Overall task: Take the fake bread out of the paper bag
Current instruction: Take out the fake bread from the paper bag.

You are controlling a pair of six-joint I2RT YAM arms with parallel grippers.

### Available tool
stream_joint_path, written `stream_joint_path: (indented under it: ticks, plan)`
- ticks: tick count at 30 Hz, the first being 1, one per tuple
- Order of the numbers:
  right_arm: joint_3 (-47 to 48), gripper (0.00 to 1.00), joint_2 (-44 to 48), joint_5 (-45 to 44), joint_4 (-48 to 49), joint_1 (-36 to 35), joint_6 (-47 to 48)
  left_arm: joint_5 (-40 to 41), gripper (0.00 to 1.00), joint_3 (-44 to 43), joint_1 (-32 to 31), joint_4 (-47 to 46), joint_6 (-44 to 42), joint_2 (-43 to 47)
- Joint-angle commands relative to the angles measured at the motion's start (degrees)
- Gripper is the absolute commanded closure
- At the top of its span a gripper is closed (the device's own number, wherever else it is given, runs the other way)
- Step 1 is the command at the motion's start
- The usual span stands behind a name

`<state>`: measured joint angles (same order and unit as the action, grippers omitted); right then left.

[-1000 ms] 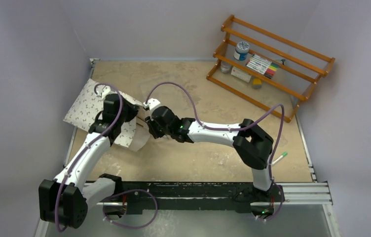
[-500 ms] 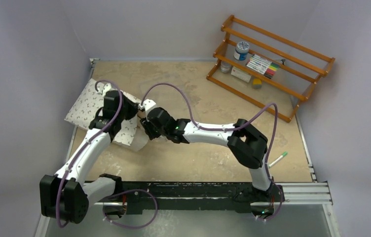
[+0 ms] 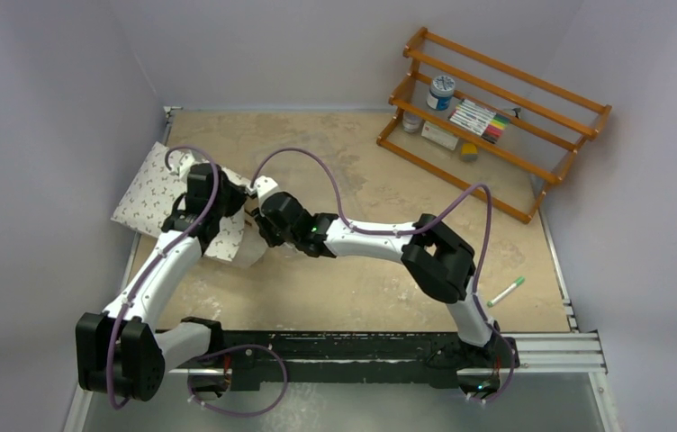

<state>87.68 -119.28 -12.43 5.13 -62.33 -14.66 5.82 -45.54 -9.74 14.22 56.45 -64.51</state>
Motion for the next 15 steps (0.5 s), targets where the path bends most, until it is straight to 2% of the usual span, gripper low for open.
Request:
stream_joint_path:
  ticks: [1, 3, 5, 15]
  plan:
    - [3.1, 0.84, -1.3, 0.3, 1.3, -0.2, 2.5, -6.2, 1.00, -3.7, -2.1, -3.6, 1.2, 2.0]
    - [1.9, 0.94, -0.6, 0.5, 1.3, -0.1, 2.5, -5.0, 1.00, -3.7, -2.1, -3.5, 1.5, 2.5]
    - [0.2, 1.00, 0.9, 0.8, 1.7, -0.1, 2.2, -3.9, 1.00, -3.6, -2.1, -3.8, 1.9, 2.5]
    - [-10.2, 1.00, 11.6, 1.9, 1.3, -0.2, 0.1, 0.3, 1.00, -6.0, -2.0, -3.6, 2.0, 2.0]
